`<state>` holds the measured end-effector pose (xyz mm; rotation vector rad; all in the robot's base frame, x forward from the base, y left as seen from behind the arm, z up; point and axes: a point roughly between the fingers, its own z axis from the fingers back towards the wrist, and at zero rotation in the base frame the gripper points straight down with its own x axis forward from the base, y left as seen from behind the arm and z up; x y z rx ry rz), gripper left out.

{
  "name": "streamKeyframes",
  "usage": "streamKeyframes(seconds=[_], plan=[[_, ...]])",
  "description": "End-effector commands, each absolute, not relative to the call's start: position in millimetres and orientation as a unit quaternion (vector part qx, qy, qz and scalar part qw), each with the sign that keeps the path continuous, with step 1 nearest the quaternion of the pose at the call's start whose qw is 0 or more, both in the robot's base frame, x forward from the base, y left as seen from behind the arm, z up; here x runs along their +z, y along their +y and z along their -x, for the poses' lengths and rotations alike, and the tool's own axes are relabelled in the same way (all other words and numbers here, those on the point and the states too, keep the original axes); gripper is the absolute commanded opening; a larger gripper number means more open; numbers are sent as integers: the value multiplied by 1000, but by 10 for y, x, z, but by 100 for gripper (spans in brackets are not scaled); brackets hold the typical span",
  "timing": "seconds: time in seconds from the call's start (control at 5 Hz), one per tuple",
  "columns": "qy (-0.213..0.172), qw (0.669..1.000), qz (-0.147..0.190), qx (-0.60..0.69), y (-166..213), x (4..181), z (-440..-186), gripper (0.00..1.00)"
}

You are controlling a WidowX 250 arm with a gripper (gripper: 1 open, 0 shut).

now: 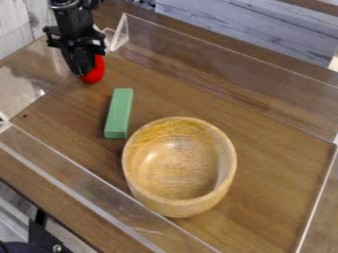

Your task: Move the red object to the left side of the table

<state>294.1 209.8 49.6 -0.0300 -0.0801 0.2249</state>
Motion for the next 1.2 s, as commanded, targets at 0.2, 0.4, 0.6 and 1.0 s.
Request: streamKeyframes(seconds=[0.2,0.4,0.6,1.0], plan=[[-54,992,-3,115,2148,582,-3048,0],[-48,992,0,116,2144,565,-3065,100],[-43,992,4,118,2140,553,-3081,100],[-43,992,16,118,2077,639,-3128,100]])
